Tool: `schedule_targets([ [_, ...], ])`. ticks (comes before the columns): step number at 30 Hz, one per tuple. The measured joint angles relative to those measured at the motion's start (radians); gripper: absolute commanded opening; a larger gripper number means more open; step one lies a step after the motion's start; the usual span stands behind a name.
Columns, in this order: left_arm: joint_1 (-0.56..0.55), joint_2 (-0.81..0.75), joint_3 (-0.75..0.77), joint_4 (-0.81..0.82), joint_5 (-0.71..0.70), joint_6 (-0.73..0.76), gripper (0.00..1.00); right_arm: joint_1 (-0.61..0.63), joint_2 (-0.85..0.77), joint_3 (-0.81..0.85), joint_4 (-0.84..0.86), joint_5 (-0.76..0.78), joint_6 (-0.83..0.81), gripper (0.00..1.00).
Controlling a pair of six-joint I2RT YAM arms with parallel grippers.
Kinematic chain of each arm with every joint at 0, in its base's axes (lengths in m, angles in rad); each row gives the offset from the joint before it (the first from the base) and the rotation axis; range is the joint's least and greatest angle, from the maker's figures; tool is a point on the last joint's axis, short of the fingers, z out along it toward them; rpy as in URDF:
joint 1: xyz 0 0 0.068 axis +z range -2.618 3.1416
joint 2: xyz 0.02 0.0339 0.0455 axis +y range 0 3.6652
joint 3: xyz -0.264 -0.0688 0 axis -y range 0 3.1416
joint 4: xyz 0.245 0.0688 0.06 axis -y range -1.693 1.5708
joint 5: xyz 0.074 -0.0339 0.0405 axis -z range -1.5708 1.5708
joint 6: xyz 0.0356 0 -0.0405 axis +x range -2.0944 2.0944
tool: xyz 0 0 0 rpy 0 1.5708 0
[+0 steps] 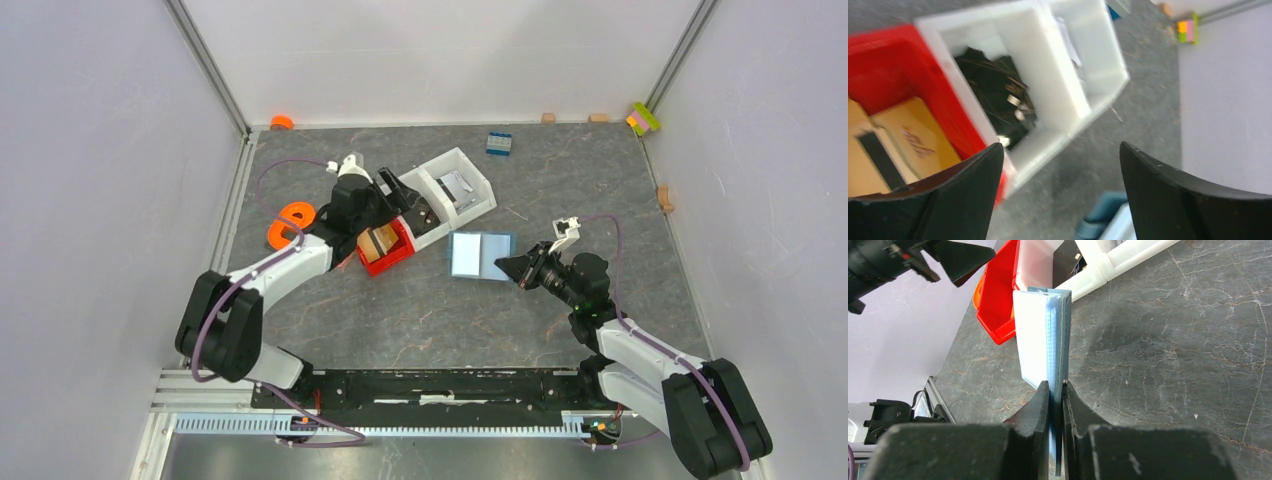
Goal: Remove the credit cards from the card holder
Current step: Place the credit card in the storage box, then remove the credit card from the card holder.
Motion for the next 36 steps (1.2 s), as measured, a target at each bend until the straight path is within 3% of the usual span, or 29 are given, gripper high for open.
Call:
schedule_targets([
  [9, -0.247, -0.131, -0.069, 0.023, 0.096, -0.006, 1.0, 0.0, 0.005, 0.0, 0.013, -0.053, 0.005, 0.0],
  [19, -0.264, -0.13, -0.135, 0.063, 0.198, 0.124, 1.0, 0.0, -0.006, 0.001, 0.064, -0.117, 0.024, 0.0],
  [25, -0.264, -0.101, -0.136, 0.135, 0.278, 0.132, 0.91, 0.0, -0.031, 0.001, 0.087, -0.144, 0.037, 0.0],
  [28, -0.264, -0.049, -0.138, 0.21, 0.361, 0.126, 0.79, 0.0, -0.054, 0.001, 0.102, -0.146, 0.037, 0.01],
  [33, -0.265, 0.027, -0.158, 0.329, 0.456, 0.096, 0.32, 0.0, -0.061, 0.001, 0.117, -0.146, 0.036, 0.01],
  [36, -0.265, 0.04, -0.171, 0.375, 0.485, 0.079, 0.17, 0.0, -0.04, 0.001, 0.118, -0.145, 0.035, 0.15],
])
